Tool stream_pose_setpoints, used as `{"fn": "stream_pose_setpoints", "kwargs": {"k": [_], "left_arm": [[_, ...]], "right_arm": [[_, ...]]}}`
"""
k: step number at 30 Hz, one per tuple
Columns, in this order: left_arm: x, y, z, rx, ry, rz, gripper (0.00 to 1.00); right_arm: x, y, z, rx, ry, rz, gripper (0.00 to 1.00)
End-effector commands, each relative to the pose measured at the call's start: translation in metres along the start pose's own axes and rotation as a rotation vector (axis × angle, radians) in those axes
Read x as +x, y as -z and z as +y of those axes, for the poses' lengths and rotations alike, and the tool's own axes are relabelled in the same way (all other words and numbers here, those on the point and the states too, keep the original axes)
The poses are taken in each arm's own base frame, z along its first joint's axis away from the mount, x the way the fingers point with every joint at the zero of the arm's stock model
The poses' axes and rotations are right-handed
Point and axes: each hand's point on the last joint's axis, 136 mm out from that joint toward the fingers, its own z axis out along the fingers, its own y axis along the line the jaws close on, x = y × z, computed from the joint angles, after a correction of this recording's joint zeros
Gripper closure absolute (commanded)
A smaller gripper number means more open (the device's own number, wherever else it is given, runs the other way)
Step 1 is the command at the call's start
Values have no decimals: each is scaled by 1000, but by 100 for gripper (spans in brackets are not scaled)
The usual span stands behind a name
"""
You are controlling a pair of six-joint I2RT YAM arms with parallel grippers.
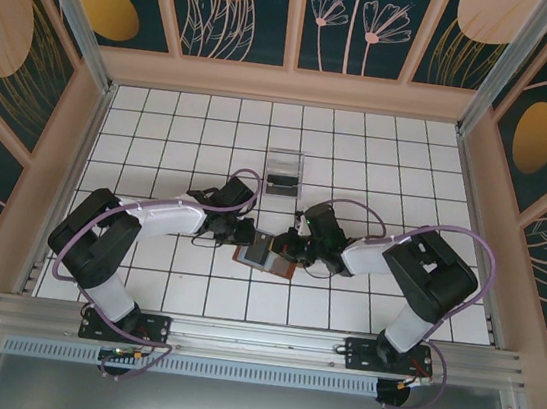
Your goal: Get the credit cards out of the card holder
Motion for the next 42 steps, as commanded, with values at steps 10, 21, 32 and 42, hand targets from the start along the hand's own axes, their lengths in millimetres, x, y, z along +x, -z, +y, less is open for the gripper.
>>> {"fn": "stream_pose_setpoints", "kwargs": {"k": [10, 21, 32, 42], "left_arm": [[17, -12, 15, -68, 8, 66, 82], [18, -13, 15, -63, 8, 70, 82], [16, -12, 14, -63, 2, 65, 81], [12, -9, 16, -86, 0, 50, 81]], "right_arm": [[1, 4, 1, -6, -20, 19, 86], [1, -5, -4, -16, -54, 30, 81], [-3, 7, -21, 78, -69, -21, 95], [-13, 35, -21, 135, -39, -87, 100]]}}
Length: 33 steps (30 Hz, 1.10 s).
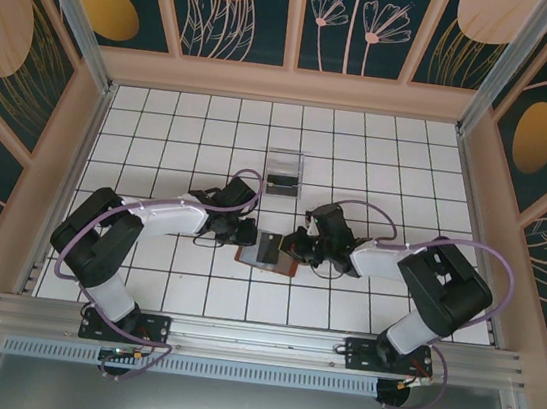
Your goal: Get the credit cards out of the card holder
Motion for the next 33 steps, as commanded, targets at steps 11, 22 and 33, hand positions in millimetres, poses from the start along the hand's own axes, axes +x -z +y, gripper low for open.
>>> {"fn": "stream_pose_setpoints", "kwargs": {"k": [11, 22, 33], "left_arm": [[14, -4, 2, 10, 32, 42, 81], [16, 0, -3, 56, 61, 26, 79], [17, -1, -2, 56, 59, 28, 79]], "right_arm": [[-23, 36, 13, 100, 153, -85, 100], [-37, 45, 26, 159, 276, -78, 100], [-19, 29, 10, 150, 207, 5, 95]]}}
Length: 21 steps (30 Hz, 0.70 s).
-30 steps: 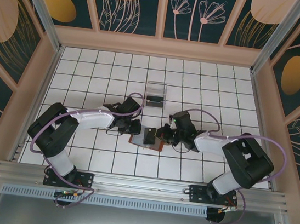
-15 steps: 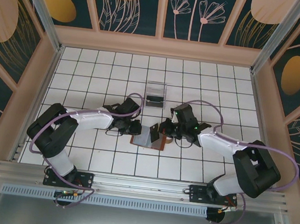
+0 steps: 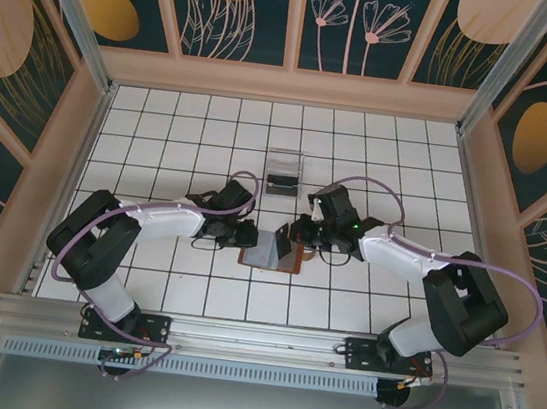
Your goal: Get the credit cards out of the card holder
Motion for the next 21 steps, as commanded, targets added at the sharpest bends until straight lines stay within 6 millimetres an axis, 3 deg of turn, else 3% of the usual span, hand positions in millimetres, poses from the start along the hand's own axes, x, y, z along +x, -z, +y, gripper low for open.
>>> {"fn": "stream_pose_setpoints", "kwargs": {"k": [1, 21], "left_arm": [[11, -1, 3, -4, 9, 32, 79], [11, -1, 4, -6, 4, 31, 78]], "right_arm": [[11, -7, -7, 3, -23, 46, 95], [18, -26, 1, -51, -60, 92, 85]]}}
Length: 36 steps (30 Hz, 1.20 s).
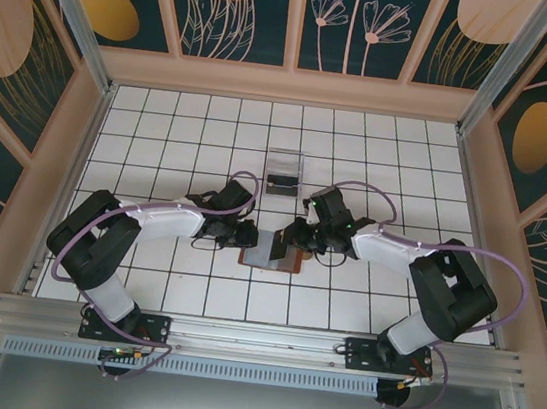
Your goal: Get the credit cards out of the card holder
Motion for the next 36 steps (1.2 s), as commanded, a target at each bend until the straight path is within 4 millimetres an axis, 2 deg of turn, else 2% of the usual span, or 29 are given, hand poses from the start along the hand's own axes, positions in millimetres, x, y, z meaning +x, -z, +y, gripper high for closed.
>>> {"fn": "stream_pose_setpoints", "kwargs": {"k": [1, 8, 13, 17, 24, 28, 34, 36], "left_arm": [[11, -1, 4, -7, 4, 31, 78], [10, 0, 4, -12, -1, 26, 78], [11, 0, 4, -6, 2, 27, 78], [13, 1, 2, 9, 7, 29, 77], [9, 7, 2, 4, 9, 2, 70], [6, 10, 1, 4, 6, -14, 65], [2, 14, -1, -2, -6, -27, 61], [1, 16, -1, -4, -9, -36, 60]], "right_arm": [[4, -6, 3, -21, -9, 18, 85], [2, 0, 0, 16, -5, -7, 92], [-7, 15, -3, 86, 33, -48, 97], [-17, 27, 2, 124, 116, -81, 98], [-44, 48, 27, 170, 472, -129, 98], [-65, 56, 30, 233, 730, -129, 100], [-88, 55, 34, 340, 1161, -58, 100], [-96, 52, 29, 386, 1260, -22, 100]]}}
